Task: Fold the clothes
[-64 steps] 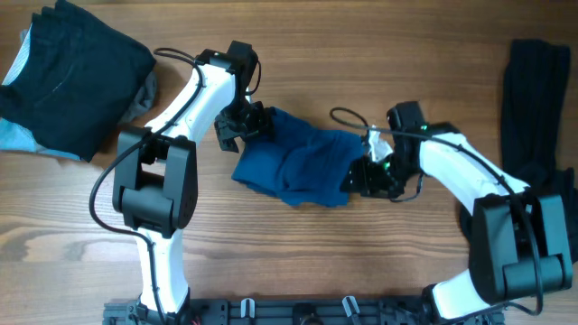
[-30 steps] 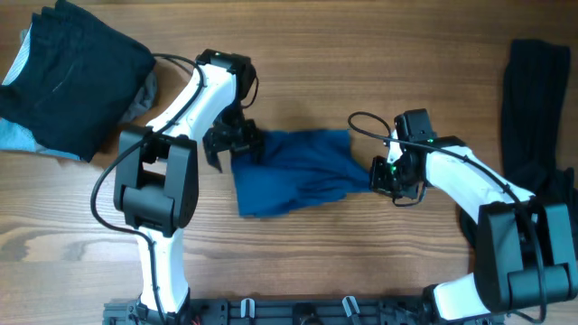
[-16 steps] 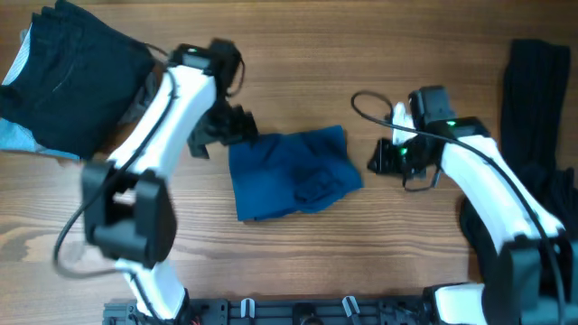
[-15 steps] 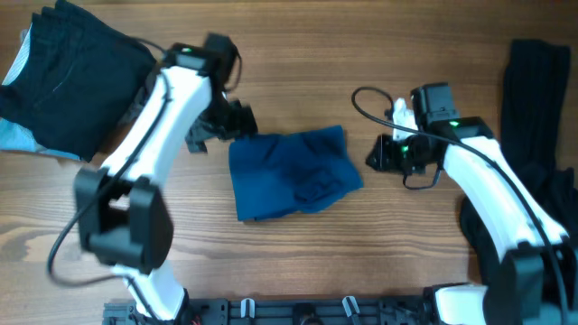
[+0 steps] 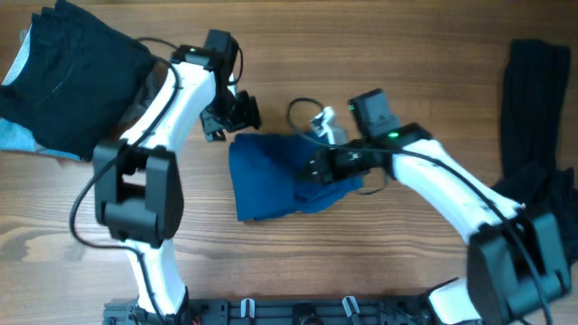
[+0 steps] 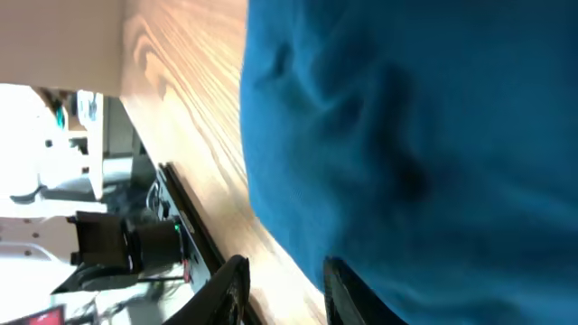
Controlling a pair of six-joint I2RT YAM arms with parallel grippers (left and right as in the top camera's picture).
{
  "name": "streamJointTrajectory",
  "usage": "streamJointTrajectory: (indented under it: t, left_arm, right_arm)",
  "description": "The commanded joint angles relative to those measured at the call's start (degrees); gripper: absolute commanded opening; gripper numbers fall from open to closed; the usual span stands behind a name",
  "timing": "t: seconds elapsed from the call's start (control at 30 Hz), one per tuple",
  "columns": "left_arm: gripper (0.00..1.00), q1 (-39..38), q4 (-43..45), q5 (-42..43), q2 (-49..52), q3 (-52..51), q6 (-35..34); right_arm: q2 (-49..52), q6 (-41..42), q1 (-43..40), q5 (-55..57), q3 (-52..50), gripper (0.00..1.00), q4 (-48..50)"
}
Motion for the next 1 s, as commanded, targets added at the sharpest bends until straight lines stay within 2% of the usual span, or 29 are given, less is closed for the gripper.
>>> streamJointTrajectory:
  t: [0.0, 0.2, 0.37, 0.5, 0.6, 0.67, 0.9, 0.97]
  left_arm:
    - [0.76, -1.27, -0.55, 2.29, 3.21, -0.07, 3.04]
    - [0.72, -1.22, -1.07, -7.23, 6.25, -0.50, 2.97]
    - [0.63, -0.87, -4.37, -7.10, 6.84, -4.74, 2.32]
    - [0.59, -0.87, -8.96, -1.86, 6.84, -8.31, 2.36]
    - [0.59, -0.94, -12.87, 0.57, 6.84, -8.90, 2.36]
    - [0.64, -0.96, -13.27, 2.45, 6.43, -8.90, 2.38]
    - [0.69, 2.38, -9.92, 3.78, -1.75, -6.36, 1.88]
    - [0.77, 4.00, -4.04, 10.71, -6.91, -6.01, 3.15]
  right_arm:
    - [6.49, 4.50, 2.69, -1.55, -0.81, 0.32, 1.79]
    - [13.90, 7.87, 3.21, 2.69, -0.81, 0.32, -3.32]
    - [14.32, 10.82, 1.92, 14.40, -0.79, 0.31, -9.22]
    - [14.32, 10.82, -4.35, 20.35, -0.28, 0.31, -9.35]
    - [14.32, 8.98, -10.69, 27.71, 1.92, 0.32, -9.01]
    - [13.99, 3.80, -15.15, 26.75, 6.10, 0.33, -10.43]
    - [11.43, -0.15, -16.35, 26.18, 11.34, 0.33, -18.16]
    - [11.41, -0.07, -16.35, 26.18, 11.34, 0.33, -19.85]
